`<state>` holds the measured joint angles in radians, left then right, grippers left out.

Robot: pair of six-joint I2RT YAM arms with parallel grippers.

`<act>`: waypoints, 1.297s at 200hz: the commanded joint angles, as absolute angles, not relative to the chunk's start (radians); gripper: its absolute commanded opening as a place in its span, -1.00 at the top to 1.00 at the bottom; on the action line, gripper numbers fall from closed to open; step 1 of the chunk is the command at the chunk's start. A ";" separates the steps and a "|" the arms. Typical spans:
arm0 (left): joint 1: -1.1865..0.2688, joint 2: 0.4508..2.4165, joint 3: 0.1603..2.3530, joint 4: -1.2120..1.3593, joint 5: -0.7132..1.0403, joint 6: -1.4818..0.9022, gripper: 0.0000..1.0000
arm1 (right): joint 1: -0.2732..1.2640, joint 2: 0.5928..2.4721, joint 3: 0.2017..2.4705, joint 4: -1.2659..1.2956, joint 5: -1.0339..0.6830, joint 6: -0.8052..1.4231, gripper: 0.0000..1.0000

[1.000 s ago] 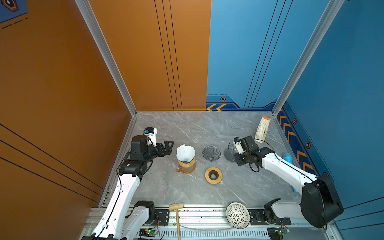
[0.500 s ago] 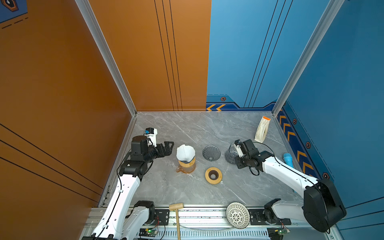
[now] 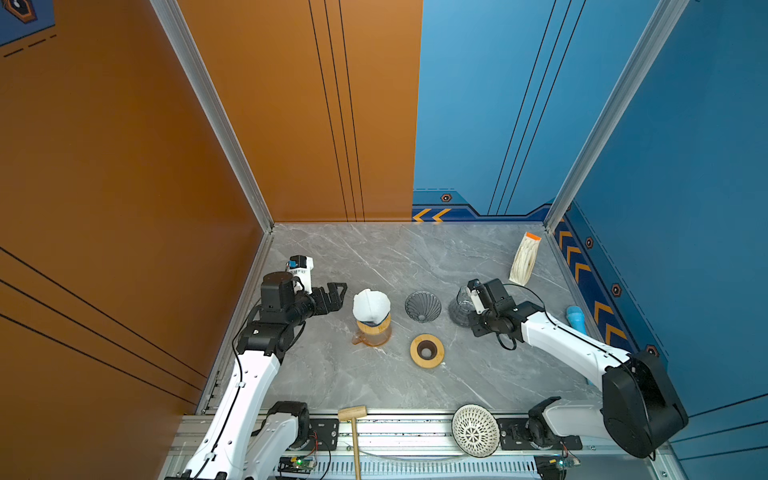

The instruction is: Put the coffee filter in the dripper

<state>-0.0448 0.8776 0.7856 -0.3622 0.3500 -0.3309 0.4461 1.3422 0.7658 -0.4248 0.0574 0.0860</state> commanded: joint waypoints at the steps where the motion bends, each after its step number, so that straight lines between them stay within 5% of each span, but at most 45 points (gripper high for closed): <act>1: -0.035 0.867 0.780 -0.370 0.369 -0.327 -0.96 | 0.454 1.370 0.782 -0.410 0.058 0.075 0.91; 259: -0.031 0.869 0.810 -0.387 0.365 -0.318 -0.96 | 0.444 1.216 0.867 -0.555 0.134 0.057 0.23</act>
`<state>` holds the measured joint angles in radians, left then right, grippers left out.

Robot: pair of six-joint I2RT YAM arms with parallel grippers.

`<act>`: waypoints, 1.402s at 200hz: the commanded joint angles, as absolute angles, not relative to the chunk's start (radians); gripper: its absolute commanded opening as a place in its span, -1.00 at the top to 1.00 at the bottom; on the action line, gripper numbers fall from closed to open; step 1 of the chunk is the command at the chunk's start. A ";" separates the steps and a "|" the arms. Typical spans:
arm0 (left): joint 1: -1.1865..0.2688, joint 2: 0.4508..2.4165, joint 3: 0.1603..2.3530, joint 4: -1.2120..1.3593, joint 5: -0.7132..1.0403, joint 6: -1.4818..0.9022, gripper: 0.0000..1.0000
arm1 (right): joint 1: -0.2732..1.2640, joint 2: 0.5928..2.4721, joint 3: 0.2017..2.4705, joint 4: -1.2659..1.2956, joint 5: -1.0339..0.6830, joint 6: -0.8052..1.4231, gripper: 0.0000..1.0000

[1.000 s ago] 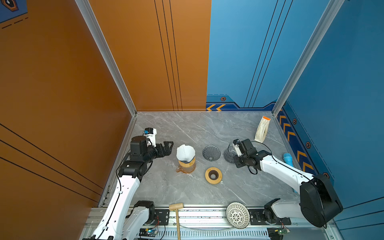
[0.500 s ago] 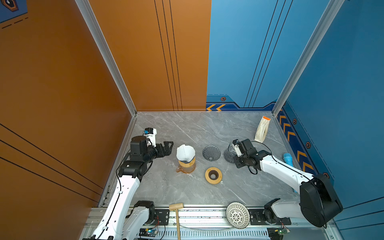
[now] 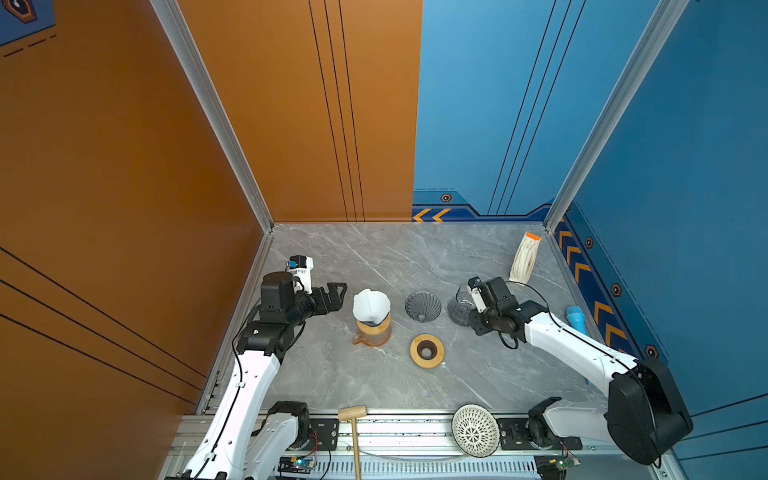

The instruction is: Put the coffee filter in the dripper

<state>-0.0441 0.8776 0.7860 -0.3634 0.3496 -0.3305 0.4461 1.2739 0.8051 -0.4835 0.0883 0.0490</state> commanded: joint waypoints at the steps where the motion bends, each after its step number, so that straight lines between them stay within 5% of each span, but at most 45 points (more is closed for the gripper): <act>1: -0.031 0.869 0.810 -0.387 0.364 -0.318 -0.96 | 0.443 1.214 0.869 -0.558 0.135 0.057 0.23; 52: -0.023 0.907 0.873 -0.404 0.371 -0.271 -0.96 | 0.445 1.143 0.993 -0.683 0.108 0.115 -0.05; 104: 0.008 0.921 0.886 -0.412 0.389 -0.249 -0.96 | 0.453 1.080 1.026 -0.711 -0.104 0.347 -0.20; 280: 0.075 0.849 0.772 -0.441 0.439 -0.249 -0.96 | 0.751 1.183 0.747 -0.463 -0.154 0.767 -0.21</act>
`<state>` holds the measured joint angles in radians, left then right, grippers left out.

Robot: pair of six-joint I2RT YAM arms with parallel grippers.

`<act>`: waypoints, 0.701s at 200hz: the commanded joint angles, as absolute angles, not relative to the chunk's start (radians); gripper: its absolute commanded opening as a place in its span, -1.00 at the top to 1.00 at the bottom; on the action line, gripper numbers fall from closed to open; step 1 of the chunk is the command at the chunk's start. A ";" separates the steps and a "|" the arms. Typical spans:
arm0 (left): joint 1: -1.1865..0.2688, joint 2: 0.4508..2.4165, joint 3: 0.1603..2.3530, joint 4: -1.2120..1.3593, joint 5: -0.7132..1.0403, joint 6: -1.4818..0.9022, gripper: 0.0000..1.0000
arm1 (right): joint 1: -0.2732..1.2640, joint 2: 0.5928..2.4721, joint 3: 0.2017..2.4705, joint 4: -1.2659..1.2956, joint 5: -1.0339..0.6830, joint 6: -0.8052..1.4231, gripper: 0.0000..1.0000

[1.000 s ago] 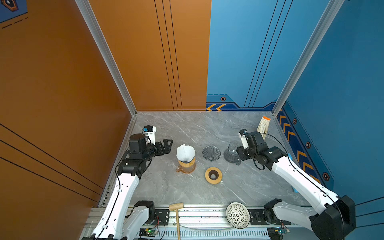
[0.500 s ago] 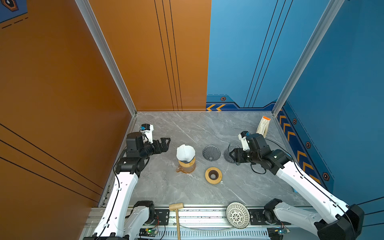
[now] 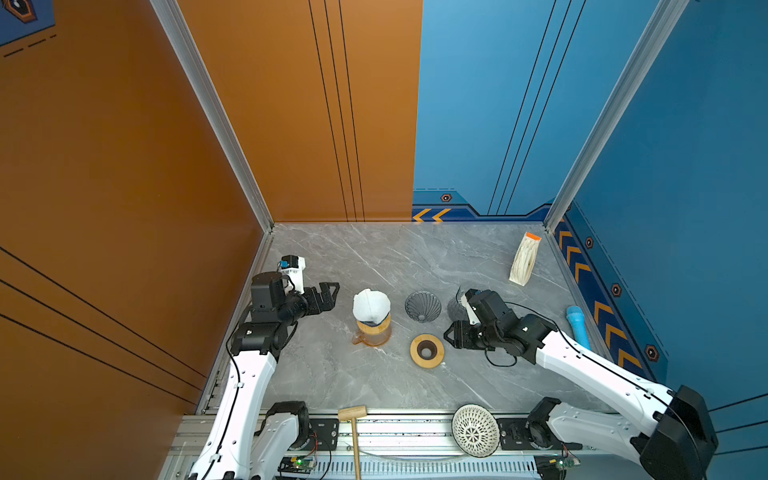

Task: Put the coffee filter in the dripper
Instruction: 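Move the right gripper over the bamboo ring holder and lower it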

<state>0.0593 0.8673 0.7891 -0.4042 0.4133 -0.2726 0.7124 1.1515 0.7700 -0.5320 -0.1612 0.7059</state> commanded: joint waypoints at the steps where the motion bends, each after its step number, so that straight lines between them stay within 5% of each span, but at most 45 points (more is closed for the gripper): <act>1: 0.075 0.850 0.772 -0.441 0.439 -0.249 -0.96 | 0.752 1.184 0.746 -0.462 -0.153 0.769 -0.21; 140: 0.115 0.825 0.752 -0.474 0.456 -0.236 -0.96 | 0.782 1.417 0.714 -0.334 -0.152 0.880 -0.06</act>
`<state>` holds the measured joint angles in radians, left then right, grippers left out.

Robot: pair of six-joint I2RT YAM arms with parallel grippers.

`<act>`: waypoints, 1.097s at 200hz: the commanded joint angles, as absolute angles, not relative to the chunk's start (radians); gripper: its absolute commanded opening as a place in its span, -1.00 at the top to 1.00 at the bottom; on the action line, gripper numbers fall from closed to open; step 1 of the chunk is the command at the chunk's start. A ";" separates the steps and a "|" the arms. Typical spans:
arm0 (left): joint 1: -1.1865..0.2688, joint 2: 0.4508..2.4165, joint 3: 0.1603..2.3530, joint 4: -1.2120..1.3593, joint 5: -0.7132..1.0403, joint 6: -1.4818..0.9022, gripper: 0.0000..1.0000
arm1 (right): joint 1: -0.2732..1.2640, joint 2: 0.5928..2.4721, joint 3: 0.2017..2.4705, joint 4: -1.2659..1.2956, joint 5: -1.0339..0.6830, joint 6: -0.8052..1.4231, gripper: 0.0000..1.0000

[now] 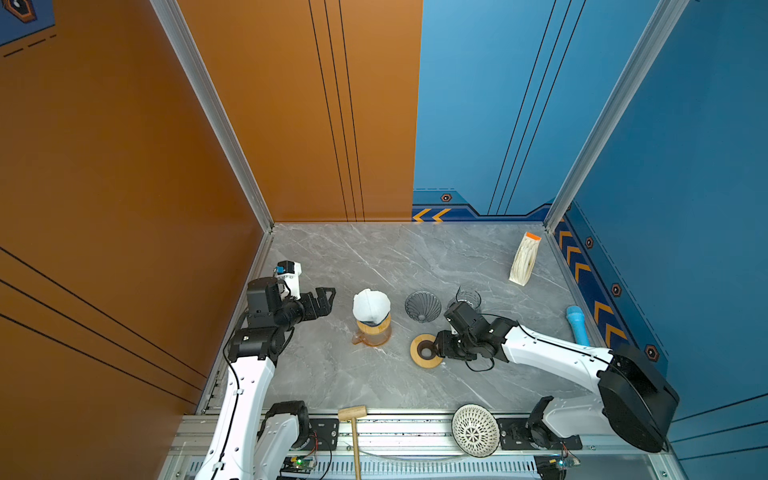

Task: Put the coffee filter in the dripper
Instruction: 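Move the right gripper over the bamboo ring holder and lower it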

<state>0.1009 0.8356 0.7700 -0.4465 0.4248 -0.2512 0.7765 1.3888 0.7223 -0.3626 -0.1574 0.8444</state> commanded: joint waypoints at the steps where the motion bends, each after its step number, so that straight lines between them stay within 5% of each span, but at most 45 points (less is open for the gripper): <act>1: 0.115 0.825 0.752 -0.474 0.456 -0.236 -0.96 | 0.782 1.418 0.713 -0.333 -0.153 0.881 -0.05; 219: 0.135 0.818 0.778 -0.482 0.489 -0.245 -0.96 | 0.840 1.467 0.784 -0.402 -0.082 0.806 0.61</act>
